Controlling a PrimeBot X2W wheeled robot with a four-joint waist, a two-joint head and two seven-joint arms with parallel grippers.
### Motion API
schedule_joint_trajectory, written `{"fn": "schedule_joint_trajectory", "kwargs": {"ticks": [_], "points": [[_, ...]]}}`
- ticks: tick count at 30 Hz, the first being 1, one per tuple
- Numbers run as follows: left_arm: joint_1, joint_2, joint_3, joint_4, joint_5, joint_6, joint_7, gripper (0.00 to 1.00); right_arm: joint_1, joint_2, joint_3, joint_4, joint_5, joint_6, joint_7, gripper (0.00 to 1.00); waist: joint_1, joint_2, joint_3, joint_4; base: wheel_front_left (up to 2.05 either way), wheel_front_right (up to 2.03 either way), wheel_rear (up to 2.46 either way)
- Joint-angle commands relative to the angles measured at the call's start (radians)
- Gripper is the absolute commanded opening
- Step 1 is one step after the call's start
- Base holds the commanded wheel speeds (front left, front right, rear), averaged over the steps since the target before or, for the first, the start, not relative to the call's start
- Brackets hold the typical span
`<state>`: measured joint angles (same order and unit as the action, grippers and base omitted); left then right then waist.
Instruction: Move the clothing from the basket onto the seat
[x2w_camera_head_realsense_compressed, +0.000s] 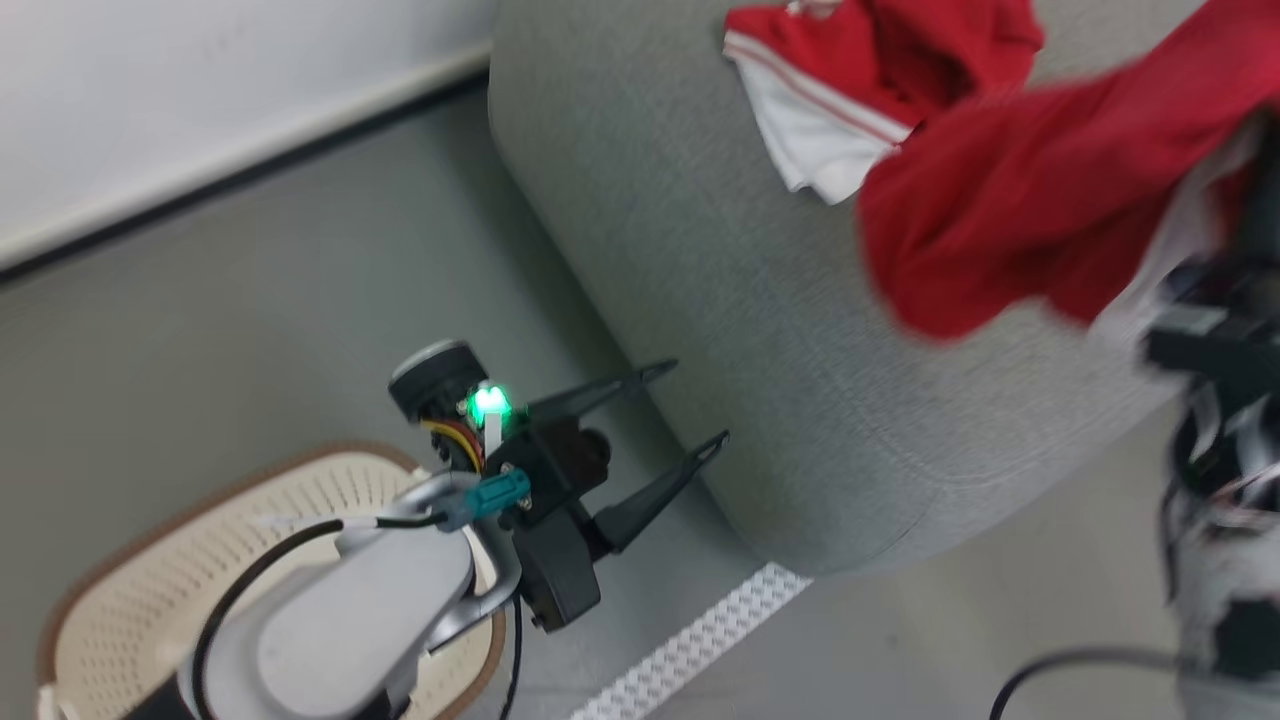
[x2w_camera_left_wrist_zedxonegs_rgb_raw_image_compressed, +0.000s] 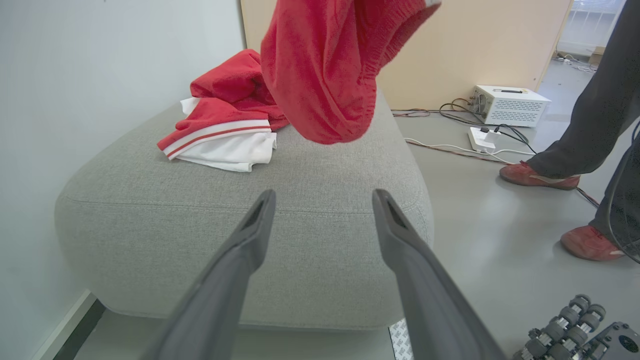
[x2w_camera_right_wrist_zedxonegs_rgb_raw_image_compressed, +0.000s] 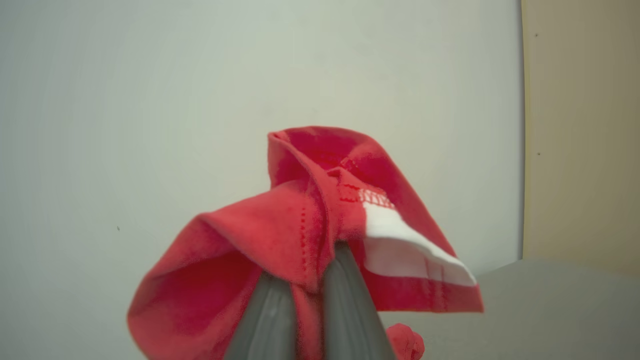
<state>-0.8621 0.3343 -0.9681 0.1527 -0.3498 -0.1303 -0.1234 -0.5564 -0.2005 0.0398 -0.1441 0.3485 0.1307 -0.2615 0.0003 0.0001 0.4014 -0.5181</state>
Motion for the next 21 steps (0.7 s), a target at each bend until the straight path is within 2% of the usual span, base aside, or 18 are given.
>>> {"fn": "schedule_joint_trajectory", "kwargs": {"ticks": [1,6,12,18,21], "points": [[-0.023,0.018,-0.005,-0.015,0.002,0.0,0.007,1.0,-0.05,-0.008,-0.023,0.004,0.007,0.0,-0.004,0.0,-0.0003,-0.0001,0.154,0.062,0.0,0.0,0.0],[-0.106,0.064,-0.037,-0.071,0.001,0.0,0.042,1.0,-0.249,-0.061,-0.134,0.04,0.029,0.0,-0.004,0.0,-0.0003,-0.0001,0.27,0.098,0.0,0.0,0.0],[-0.176,0.102,-0.061,-0.119,-0.01,0.0,0.068,1.0,-0.471,-0.18,-0.209,0.113,0.044,0.0,-0.004,0.0,-0.0003,-0.0001,0.371,0.124,0.0,0.0,0.0],[-0.193,0.134,-0.064,-0.137,-0.009,0.0,0.08,1.0,-0.596,-0.254,-0.258,0.184,0.021,0.0,-0.004,0.0,-0.0003,-0.0001,0.421,0.135,0.0,0.0,0.0],[-0.198,0.154,-0.07,-0.147,0.001,0.0,0.089,1.0,-0.618,-0.274,-0.287,0.248,-0.03,0.0,-0.003,0.0,-0.0003,-0.0001,0.435,0.139,0.0,0.0,0.0]]}}
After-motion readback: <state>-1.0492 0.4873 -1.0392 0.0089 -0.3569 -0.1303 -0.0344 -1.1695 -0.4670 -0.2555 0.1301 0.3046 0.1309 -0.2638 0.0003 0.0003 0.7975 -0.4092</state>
